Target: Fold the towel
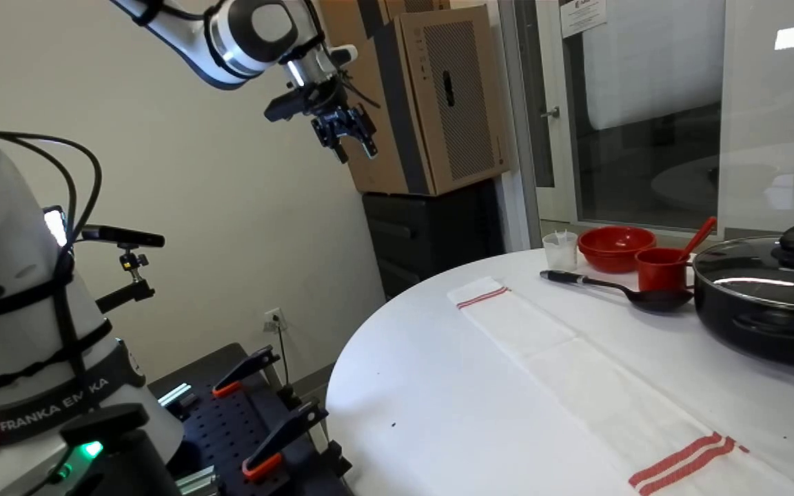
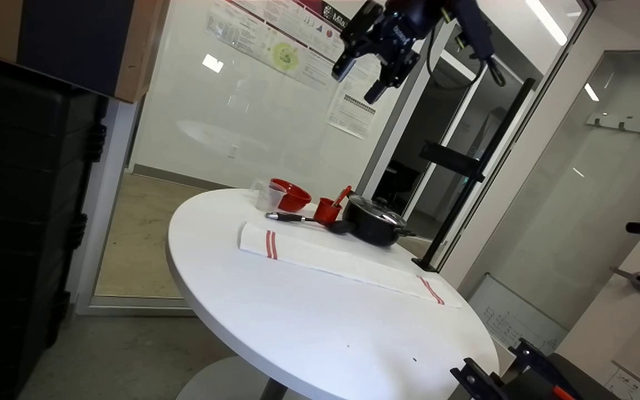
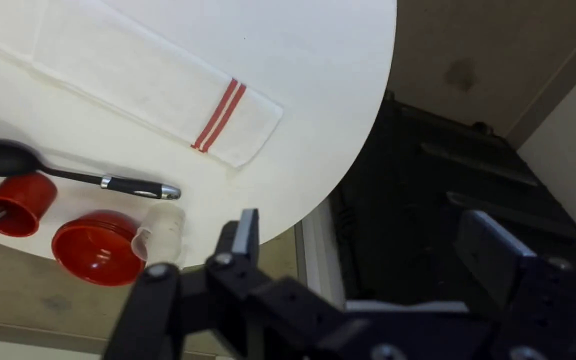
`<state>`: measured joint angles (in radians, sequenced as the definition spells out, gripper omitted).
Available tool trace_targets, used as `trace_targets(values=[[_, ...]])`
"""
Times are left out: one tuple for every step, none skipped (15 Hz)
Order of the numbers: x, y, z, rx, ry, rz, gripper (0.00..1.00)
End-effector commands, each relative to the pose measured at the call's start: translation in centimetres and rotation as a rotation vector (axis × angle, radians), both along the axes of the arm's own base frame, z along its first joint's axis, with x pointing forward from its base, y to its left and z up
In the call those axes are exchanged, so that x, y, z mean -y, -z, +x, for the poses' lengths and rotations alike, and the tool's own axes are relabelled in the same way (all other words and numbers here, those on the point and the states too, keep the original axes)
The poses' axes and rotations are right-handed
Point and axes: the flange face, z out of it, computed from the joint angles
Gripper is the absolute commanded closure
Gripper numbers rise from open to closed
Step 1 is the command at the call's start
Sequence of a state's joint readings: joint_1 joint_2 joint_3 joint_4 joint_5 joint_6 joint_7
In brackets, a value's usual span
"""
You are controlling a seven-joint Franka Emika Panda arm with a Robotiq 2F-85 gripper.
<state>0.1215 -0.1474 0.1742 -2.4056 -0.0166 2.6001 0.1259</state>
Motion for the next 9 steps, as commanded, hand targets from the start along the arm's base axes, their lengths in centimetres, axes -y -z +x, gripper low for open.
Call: trace_targets(values=[[0.8,4.0,6.1,-0.035,0.14,-0.053,0.0],[2.2,5.3,7.5,-0.063,0.193,-0.072,0.0],[3.4,6.4,8.6,-0.09,0.238,-0.083,0.0],[5.0,7.8,9.7,-0.132,0.277,-0.088,0.0],[6.3,9.1,10.6,-0.165,0.311,-0.089,0.0],[7.6,10.5,11.3,-0.195,0.339,-0.094,0.0],[8.6,11.6,12.0,-0.223,0.361,-0.099,0.0],[9.4,13.0,12.4,-0.245,0.375,-0.113,0.0],[9.9,14.0,12.8,-0.265,0.387,-0.124,0.0]])
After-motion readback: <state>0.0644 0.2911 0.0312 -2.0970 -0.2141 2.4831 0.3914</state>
